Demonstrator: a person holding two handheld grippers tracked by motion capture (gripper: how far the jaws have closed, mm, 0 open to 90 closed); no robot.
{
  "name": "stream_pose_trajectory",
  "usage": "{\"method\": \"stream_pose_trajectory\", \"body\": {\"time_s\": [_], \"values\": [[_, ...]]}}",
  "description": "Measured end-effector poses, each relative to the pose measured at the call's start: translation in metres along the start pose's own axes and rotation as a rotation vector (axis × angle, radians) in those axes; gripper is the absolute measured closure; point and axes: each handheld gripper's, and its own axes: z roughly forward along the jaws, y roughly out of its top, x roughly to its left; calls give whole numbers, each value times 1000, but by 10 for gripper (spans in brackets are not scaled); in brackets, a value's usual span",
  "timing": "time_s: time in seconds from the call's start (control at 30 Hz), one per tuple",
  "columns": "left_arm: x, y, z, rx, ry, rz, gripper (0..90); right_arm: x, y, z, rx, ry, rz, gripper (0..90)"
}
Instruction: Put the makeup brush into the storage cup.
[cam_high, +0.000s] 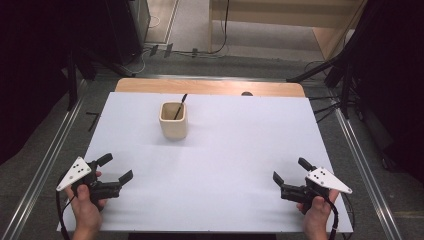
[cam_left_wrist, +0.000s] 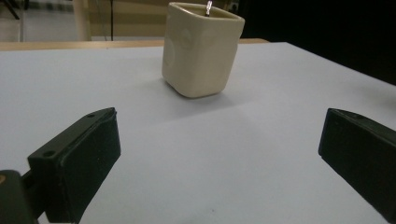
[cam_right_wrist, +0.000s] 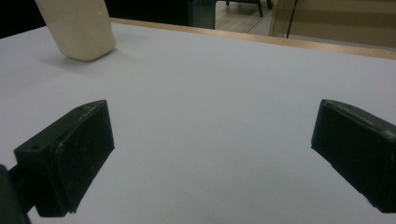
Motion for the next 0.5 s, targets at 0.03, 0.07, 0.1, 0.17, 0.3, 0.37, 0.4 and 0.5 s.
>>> {"method": "stream_pose_trajectory", "body": {"time_s": [0.03,0.07,0.1,0.17,0.3,0.37,0.4,0.5], "values": [[0,0,-3,-4,-1,4,0,0,0,0,2,-2,-3,0],[1,0,-6,-4,4,9,0,1,0,0,2,-5,-3,0],[1,-1,-10,-7,7,12,0,0,1,0,1,-7,-3,0],[2,-2,-14,-10,13,25,0,-1,1,0,-2,-10,1,0],[7,-2,-24,-48,25,5,0,-2,-1,0,0,-17,8,0],[8,-2,-26,-71,18,-16,0,-2,-1,-1,3,-22,6,0],[8,-2,-25,-71,23,-16,0,-2,-1,-1,5,-26,5,0],[9,-3,-21,-54,24,-13,0,-3,-1,-2,4,-41,-6,0]]}}
